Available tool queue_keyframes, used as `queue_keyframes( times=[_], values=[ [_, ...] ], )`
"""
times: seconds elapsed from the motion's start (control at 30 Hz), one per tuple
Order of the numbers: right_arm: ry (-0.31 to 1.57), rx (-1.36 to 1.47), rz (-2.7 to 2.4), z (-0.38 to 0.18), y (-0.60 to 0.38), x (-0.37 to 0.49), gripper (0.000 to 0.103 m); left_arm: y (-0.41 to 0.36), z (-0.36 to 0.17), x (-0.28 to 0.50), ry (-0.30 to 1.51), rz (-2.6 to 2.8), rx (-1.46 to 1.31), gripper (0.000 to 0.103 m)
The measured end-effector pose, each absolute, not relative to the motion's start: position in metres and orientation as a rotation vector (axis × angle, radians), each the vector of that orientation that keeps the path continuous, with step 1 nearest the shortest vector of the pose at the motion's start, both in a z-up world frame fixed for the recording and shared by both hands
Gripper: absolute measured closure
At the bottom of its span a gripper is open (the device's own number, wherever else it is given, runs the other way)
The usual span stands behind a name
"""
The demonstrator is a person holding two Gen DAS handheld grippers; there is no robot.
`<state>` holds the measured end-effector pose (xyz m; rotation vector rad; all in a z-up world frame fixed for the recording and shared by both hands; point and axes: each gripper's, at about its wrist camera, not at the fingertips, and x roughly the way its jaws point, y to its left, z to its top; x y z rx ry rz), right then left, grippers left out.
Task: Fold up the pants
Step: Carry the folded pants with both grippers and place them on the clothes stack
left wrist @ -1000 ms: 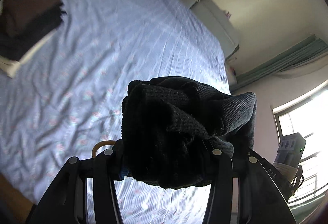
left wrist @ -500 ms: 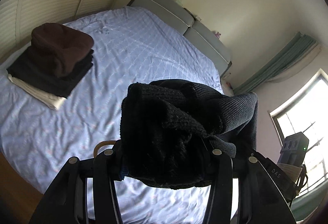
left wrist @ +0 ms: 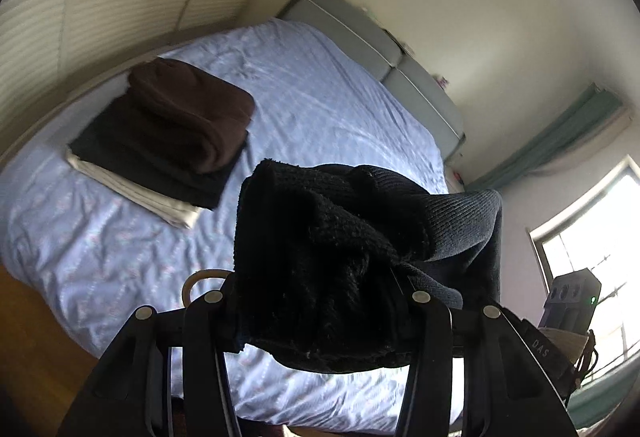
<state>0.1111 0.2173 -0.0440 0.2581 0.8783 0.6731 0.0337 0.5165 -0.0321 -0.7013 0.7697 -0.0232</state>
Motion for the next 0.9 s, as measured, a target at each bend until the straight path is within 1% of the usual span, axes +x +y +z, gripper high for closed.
queue_keyframes(
  times=[0.13, 0.23, 0.33, 0.43, 0.63, 0.73, 0.9],
  values=[
    [0.868, 0.264, 0.710, -0.037, 0.244, 0.127, 0.054, 0.544, -0.023, 0.032, 0.726, -0.007, -0.691, 0.056],
    [0.851, 0.239, 0.719, -0.030, 0.268, 0.123, 0.054, 0.567, -0.020, 0.036, 0.699, -0.008, -0.701, 0.056],
    [0.830, 0.238, 0.716, -0.029, 0.300, 0.127, 0.054, 0.598, -0.018, 0.046, 0.673, -0.017, -0.695, 0.056],
    [0.831, 0.253, 0.687, -0.030, 0.331, 0.140, 0.054, 0.637, -0.019, 0.064, 0.684, -0.040, -0.700, 0.056],
    [0.846, 0.290, 0.628, -0.033, 0.398, 0.169, 0.054, 0.717, -0.023, 0.119, 0.730, -0.100, -0.686, 0.056],
    [0.861, 0.316, 0.600, -0.036, 0.432, 0.190, 0.054, 0.745, -0.027, 0.150, 0.764, -0.117, -0.673, 0.056],
    [0.904, 0.360, 0.542, -0.056, 0.471, 0.240, 0.054, 0.788, -0.047, 0.214, 0.832, -0.153, -0.675, 0.056]
  ],
)
